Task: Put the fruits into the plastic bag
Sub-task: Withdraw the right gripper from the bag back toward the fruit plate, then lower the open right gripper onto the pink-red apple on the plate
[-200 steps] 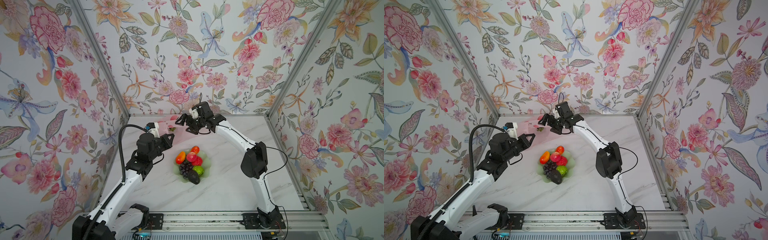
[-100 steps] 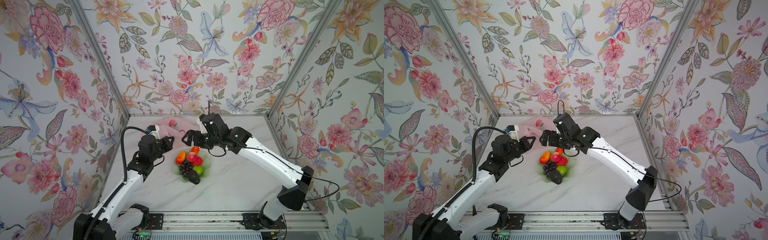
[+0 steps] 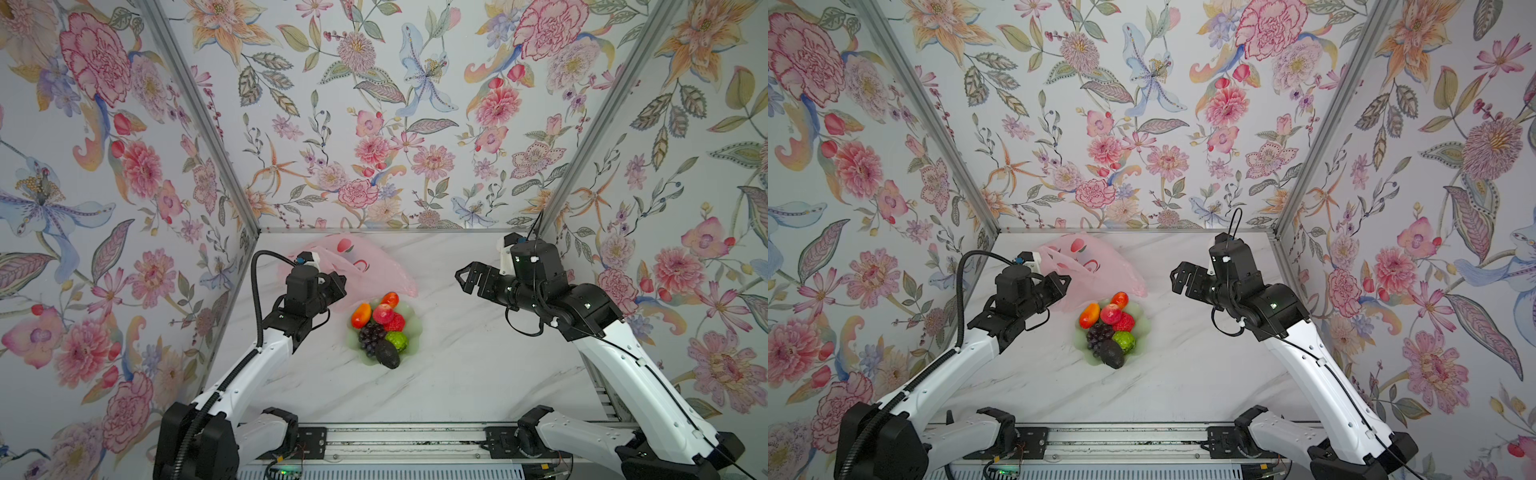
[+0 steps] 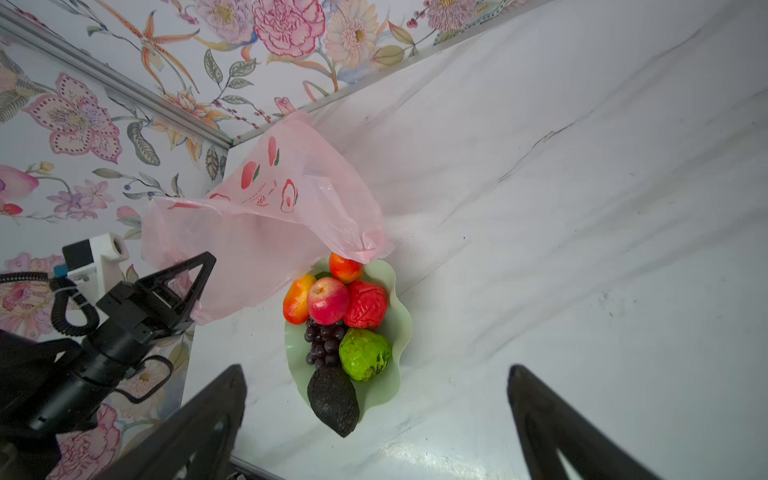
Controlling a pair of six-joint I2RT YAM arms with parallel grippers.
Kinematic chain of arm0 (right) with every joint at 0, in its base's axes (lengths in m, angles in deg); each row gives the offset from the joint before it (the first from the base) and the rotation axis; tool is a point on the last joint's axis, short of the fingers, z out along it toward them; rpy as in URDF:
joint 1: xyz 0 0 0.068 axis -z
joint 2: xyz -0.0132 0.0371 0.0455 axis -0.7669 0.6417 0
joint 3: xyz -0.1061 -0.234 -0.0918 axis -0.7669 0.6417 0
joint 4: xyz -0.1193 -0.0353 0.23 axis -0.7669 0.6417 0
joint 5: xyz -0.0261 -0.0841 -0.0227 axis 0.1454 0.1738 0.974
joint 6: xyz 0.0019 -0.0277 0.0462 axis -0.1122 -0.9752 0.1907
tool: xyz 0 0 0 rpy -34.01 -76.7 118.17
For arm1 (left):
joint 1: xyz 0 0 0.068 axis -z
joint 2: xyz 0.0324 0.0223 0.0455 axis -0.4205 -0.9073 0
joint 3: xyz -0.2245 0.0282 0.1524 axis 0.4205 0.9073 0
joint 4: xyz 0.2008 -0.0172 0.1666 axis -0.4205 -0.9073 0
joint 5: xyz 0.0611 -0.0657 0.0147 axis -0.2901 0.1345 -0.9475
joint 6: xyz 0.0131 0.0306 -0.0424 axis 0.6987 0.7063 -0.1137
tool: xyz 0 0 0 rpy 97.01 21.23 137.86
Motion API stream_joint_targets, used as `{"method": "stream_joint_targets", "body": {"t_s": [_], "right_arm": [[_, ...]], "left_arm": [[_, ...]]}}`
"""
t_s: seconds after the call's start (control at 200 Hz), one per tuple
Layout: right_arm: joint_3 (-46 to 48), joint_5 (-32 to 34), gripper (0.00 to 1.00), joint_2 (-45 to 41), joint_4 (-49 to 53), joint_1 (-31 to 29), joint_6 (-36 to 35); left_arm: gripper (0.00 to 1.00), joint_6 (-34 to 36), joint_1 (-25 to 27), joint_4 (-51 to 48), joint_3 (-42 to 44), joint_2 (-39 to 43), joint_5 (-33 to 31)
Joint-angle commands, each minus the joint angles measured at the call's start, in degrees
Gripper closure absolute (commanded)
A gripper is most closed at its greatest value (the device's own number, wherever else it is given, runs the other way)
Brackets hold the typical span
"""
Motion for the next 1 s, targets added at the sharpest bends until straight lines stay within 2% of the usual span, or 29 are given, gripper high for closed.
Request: {"method": "stream_joint_targets", "body": {"t_s": [0.0,0.365,0.676,0.801,0.996], "right_arm": [[1.5,-4.6,0.01,2.1,2.1,1.1,-4.8],[0.0,-14.0,0.01,13.4,-0.9,0.8,-5.9],[-5.3,-14.2,0.01,25.0,-1.9,-4.7,-5.4],[-9.0,-14.7,0.0,31.4,-2.0,-8.1,-6.6],[-19.3,-16.2,0.06,42.0,-0.9,-11.1,-6.4]], "left_arm": [[1.0,3.5,-0.6,-2.9,-4.6,-2.0,-0.9],[1.0,8.4,-1.2,-10.6,-10.3,-3.6,0.8],[1.0,13.9,-1.8,-23.1,-17.3,-2.7,1.0],[1.0,15.8,-2.0,-24.8,-17.0,-0.9,0.2],[1.0,16.2,-3.1,-23.3,-14.6,0.4,1.5]]}}
